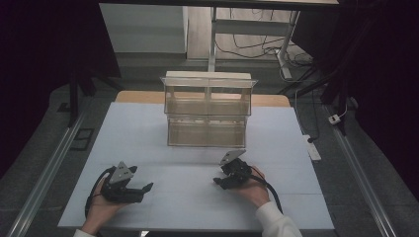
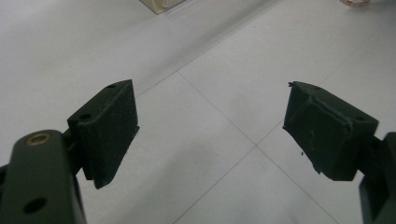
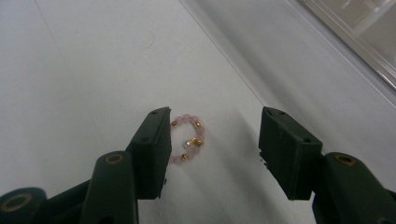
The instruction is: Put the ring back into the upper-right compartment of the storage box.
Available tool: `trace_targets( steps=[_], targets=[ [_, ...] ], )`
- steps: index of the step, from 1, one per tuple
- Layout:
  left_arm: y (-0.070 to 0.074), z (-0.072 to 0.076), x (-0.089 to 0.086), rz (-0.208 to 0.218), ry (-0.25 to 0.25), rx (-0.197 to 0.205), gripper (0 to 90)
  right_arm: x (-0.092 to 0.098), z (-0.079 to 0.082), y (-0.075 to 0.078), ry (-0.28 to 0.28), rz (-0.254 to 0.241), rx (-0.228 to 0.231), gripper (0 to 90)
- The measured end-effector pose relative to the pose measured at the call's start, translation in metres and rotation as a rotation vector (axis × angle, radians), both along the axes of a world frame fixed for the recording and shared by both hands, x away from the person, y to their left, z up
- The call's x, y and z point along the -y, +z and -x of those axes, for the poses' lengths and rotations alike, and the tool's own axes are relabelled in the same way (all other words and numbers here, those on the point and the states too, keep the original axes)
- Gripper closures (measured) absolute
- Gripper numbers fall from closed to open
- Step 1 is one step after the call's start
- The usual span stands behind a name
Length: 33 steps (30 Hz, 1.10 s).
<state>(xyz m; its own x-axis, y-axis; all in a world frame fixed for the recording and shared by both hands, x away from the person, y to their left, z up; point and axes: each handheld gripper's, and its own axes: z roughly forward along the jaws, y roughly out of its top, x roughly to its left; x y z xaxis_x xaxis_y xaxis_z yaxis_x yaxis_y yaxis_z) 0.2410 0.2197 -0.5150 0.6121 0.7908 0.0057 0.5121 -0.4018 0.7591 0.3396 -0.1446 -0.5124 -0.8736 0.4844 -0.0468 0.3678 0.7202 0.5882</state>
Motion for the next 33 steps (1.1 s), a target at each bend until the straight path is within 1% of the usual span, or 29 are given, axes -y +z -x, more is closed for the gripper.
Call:
trace_targets(
  steps=[6, 12, 16, 19, 22, 26, 27, 28, 29, 30, 32, 33],
  targets=[
    [-0.0003, 0.0, -0.0003, -0.003, 0.001, 0.0, 17.9, -0.0013, -0.0013, -0.0031, 0.0, 0.012, -0.009, 49.2],
    [-0.0002, 0.0004, -0.0005, -0.003, -0.001, 0.0, 17.9, -0.0018, -0.0016, -0.0043, 0.005, 0.006, -0.019, 54.6],
    [-0.0003, 0.0003, -0.0005, -0.004, -0.001, -0.001, 18.0, -0.0012, -0.0019, -0.0041, -0.001, 0.002, -0.024, 63.8],
    [-0.0005, 0.0003, -0.0004, -0.005, -0.005, 0.0, 18.0, -0.0006, -0.0018, -0.0038, -0.016, 0.001, -0.027, 72.1],
    [-0.0006, 0.0003, -0.0005, -0.006, -0.005, 0.0, 18.0, -0.0004, -0.0013, -0.0034, -0.017, 0.004, -0.034, 81.5],
    [-0.0005, 0.0007, -0.0008, -0.005, -0.003, 0.0, 18.0, -0.001, -0.0005, -0.0029, -0.016, 0.014, -0.027, 83.3],
    [-0.0004, 0.0009, -0.0009, -0.007, -0.003, 0.0, 18.1, -0.0013, 0.0001, -0.0028, -0.019, 0.013, -0.028, 85.1],
    [-0.0003, 0.0011, -0.001, -0.006, -0.003, 0.001, 18.0, -0.001, 0.0003, -0.0029, -0.008, 0.006, -0.031, 86.8],
    [-0.0002, 0.0013, -0.0012, -0.005, -0.002, 0.002, 18.0, -0.0011, 0.0006, -0.0025, -0.005, 0.011, -0.032, 86.8],
    [-0.0001, 0.0014, -0.0014, -0.004, -0.001, 0.002, 18.0, -0.0014, 0.001, -0.0025, -0.012, 0.018, -0.021, 86.9],
    [-0.0002, 0.0014, -0.0017, -0.003, 0.001, 0.003, 18.0, -0.0011, 0.0007, -0.0023, -0.006, 0.015, -0.027, 87.0],
    [-0.0002, 0.0013, -0.002, -0.004, 0.0, 0.003, 18.0, -0.001, 0.0008, -0.0022, -0.007, 0.018, -0.021, 87.1]
  ],
)
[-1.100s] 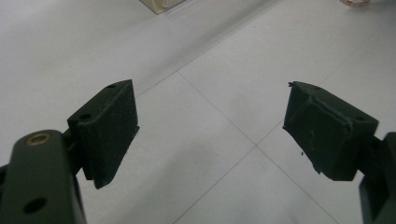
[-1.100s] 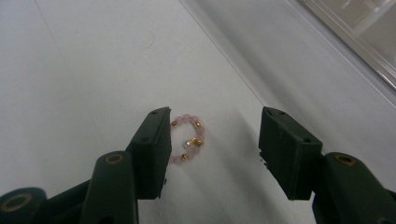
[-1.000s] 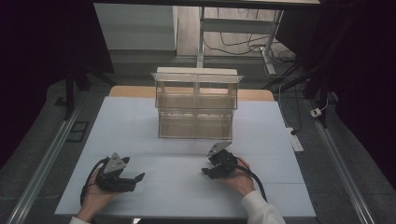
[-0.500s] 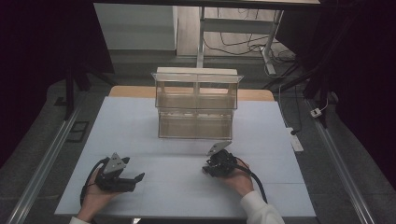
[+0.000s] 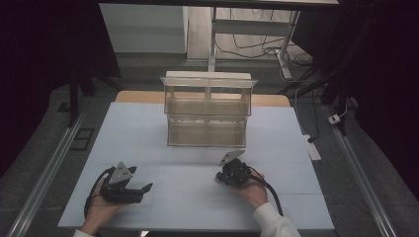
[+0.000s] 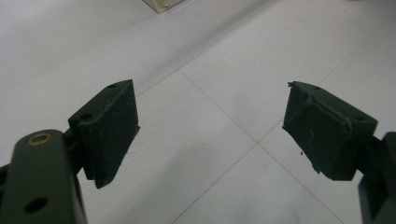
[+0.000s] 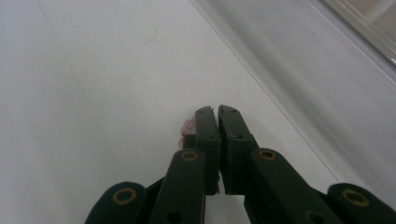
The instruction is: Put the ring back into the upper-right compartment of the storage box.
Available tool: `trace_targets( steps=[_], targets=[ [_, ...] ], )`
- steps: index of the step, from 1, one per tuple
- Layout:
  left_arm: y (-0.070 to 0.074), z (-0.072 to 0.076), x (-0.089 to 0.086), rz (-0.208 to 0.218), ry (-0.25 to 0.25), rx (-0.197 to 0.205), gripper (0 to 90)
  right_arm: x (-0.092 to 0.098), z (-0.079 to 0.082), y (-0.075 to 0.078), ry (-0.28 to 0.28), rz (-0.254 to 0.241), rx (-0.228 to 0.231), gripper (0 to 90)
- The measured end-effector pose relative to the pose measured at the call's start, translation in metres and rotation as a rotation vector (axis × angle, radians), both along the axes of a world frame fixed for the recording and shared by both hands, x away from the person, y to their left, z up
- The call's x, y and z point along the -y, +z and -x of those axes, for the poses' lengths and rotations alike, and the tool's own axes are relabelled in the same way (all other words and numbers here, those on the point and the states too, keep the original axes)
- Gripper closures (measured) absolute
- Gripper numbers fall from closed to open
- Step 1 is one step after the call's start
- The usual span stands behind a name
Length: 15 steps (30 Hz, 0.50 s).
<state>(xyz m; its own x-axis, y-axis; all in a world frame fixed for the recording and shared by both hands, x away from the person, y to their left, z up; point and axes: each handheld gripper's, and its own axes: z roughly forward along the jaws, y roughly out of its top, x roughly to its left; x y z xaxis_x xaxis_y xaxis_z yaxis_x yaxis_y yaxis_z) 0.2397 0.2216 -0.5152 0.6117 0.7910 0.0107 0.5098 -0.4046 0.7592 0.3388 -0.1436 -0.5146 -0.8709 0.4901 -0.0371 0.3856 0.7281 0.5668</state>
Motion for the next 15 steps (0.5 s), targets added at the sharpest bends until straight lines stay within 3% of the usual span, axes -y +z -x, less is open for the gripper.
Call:
trace_targets(
  steps=[15],
  targets=[
    [0.0, 0.0, 0.0, 0.0, 0.002, 0.0, 18.0, 0.009, 0.001, 0.014, -0.01, -0.069, 0.032, 87.3]
  ],
)
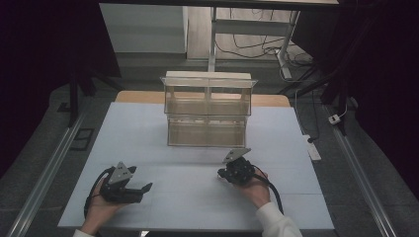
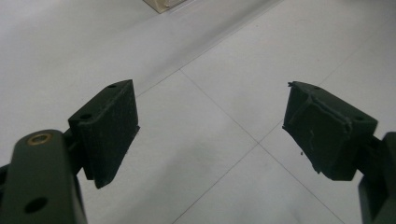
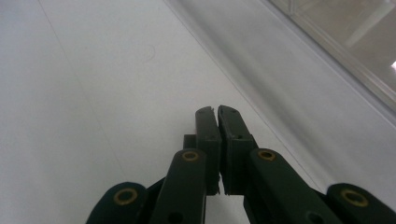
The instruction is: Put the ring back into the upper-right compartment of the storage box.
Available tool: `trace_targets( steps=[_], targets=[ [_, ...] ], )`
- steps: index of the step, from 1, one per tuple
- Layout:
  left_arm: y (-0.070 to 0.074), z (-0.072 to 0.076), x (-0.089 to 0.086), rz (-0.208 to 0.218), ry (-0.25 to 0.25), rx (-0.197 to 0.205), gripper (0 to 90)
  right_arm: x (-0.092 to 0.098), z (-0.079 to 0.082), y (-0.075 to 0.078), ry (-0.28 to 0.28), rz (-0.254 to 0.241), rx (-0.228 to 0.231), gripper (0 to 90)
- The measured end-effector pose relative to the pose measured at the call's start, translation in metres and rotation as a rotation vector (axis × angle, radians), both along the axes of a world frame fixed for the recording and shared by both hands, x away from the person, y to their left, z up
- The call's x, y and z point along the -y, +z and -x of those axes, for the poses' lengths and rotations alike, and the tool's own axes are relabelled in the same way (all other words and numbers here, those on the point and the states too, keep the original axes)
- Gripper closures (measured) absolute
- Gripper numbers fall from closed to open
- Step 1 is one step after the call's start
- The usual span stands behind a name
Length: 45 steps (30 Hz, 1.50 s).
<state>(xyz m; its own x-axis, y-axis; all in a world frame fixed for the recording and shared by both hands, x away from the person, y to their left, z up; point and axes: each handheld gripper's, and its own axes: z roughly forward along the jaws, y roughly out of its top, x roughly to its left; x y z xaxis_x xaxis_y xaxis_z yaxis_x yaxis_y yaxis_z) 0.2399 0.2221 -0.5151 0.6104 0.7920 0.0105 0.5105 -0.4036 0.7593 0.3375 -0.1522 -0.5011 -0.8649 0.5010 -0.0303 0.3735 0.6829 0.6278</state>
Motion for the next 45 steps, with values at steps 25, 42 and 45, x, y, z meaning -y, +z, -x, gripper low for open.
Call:
trace_targets(
  steps=[25, 42, 45],
  targets=[
    [0.0, 0.0, 0.0, 0.001, 0.002, 0.002, 17.9, 0.004, 0.009, 0.026, 0.006, -0.073, 0.075, 87.4],
    [0.0, 0.0, 0.0, -0.001, 0.002, 0.004, 17.9, 0.009, 0.021, 0.056, 0.018, -0.144, 0.148, 87.3],
    [0.0, 0.0, 0.0, 0.0, 0.001, 0.004, 17.9, 0.01, 0.022, 0.061, 0.02, -0.156, 0.159, 87.4]
  ],
)
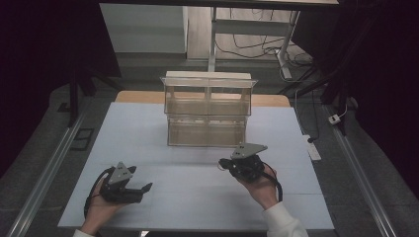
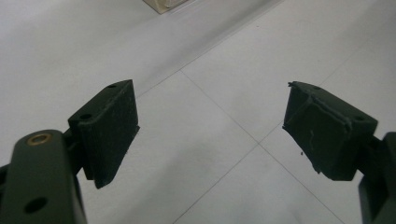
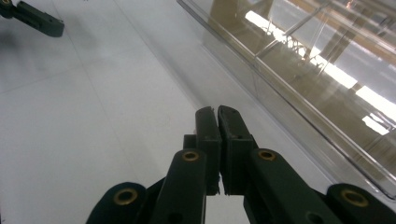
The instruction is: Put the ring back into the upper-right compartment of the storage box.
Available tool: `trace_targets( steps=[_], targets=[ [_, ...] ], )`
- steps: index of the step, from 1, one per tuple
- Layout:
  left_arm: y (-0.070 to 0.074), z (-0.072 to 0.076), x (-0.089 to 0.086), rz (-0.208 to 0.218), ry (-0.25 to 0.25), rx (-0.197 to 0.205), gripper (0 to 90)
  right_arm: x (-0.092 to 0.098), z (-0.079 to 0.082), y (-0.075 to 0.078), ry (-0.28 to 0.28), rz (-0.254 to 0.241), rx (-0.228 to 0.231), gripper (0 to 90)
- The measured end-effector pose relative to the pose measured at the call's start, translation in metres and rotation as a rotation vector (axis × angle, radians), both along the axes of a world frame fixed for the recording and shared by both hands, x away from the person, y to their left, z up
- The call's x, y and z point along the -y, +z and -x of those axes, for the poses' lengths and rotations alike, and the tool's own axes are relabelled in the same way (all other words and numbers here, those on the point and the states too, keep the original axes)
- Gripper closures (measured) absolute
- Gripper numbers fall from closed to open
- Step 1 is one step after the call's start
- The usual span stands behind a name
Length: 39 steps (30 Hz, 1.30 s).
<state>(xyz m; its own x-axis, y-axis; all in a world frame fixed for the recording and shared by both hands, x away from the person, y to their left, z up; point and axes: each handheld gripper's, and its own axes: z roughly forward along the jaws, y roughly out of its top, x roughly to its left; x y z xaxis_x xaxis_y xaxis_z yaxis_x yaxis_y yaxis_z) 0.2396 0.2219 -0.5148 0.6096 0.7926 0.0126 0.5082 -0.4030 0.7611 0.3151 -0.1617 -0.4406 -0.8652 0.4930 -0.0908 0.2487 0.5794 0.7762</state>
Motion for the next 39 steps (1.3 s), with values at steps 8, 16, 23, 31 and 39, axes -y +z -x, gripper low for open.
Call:
trace_targets(
  steps=[8, 16, 23, 31, 39],
  targets=[
    [0.0, 0.0, 0.0, -0.001, 0.001, 0.001, 17.9, 0.003, 0.004, 0.009, -0.002, -0.024, 0.026, 87.4],
    [0.0, 0.0, 0.001, -0.001, 0.001, 0.003, 17.9, 0.006, 0.007, 0.018, 0.005, -0.046, 0.059, 87.4],
    [0.0, 0.0, 0.001, -0.002, 0.0, 0.002, 17.9, 0.01, 0.011, 0.027, 0.002, -0.066, 0.088, 87.3],
    [0.0, 0.0, 0.001, -0.002, 0.0, 0.001, 17.9, 0.016, 0.015, 0.038, -0.006, -0.091, 0.12, 87.3],
    [0.0, 0.0, 0.001, -0.001, -0.001, 0.0, 17.9, 0.02, 0.016, 0.044, -0.014, -0.102, 0.139, 87.3]
  ],
)
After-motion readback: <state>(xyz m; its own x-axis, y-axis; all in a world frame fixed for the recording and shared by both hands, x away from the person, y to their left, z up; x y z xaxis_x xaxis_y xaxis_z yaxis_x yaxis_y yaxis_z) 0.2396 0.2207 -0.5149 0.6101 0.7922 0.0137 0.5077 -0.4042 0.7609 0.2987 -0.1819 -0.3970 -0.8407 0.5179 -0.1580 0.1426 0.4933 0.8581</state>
